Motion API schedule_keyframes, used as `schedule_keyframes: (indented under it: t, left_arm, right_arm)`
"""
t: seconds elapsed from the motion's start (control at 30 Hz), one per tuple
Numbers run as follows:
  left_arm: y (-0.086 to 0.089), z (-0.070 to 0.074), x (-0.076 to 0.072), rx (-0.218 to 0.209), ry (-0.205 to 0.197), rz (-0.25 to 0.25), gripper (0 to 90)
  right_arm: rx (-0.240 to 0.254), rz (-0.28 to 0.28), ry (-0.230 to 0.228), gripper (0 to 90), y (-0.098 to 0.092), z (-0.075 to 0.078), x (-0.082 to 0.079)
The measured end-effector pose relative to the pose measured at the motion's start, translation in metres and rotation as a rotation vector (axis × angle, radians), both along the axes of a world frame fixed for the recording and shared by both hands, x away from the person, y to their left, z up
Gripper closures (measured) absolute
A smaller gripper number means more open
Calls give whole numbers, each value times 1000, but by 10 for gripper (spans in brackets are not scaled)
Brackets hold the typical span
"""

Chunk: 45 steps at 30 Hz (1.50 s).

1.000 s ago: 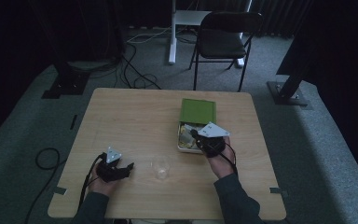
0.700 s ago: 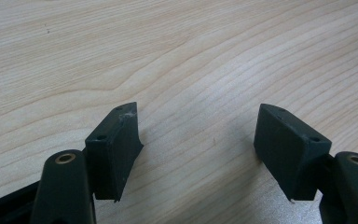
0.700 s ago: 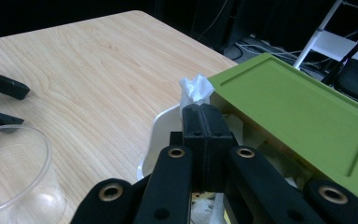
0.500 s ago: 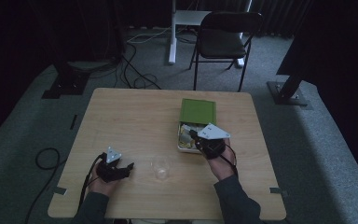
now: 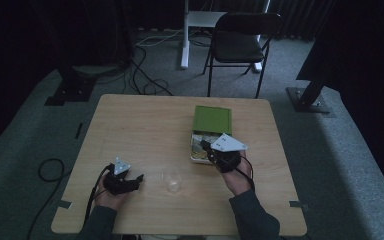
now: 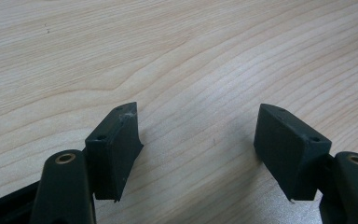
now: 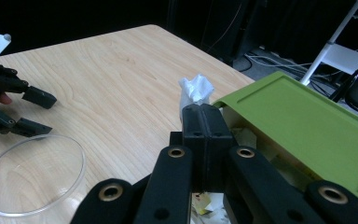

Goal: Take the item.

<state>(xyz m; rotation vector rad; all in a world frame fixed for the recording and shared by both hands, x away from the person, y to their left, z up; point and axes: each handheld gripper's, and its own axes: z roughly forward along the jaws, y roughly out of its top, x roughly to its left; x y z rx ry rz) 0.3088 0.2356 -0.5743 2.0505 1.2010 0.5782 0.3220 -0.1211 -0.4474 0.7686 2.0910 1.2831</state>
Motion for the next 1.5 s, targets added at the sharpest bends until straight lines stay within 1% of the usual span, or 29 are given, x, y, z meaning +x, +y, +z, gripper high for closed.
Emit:
schedule_keyframes:
  t: [0.1,0.2,0.37,0.6,0.87,1.5]
  left_arm:
    - [0,0,0,0,0,0,321]
    - [0,0,0,-2,-1,2,321]
    - [0,0,0,-2,-1,2,321]
    - [0,0,0,-2,-1,2,321]
    - [0,0,0,-3,-1,2,321]
    - [0,0,0,-2,-3,1,321]
  right_arm:
    - [-1,2,-4,900,0,1,0]
    - [12,13,-4,900,1,3,-3]
    - [11,26,-12,900,3,6,-6]
    - [27,46,-6,900,4,10,-7]
    - [16,64,-22,900,8,13,-10]
    - [22,95,-46,900,15,21,-18]
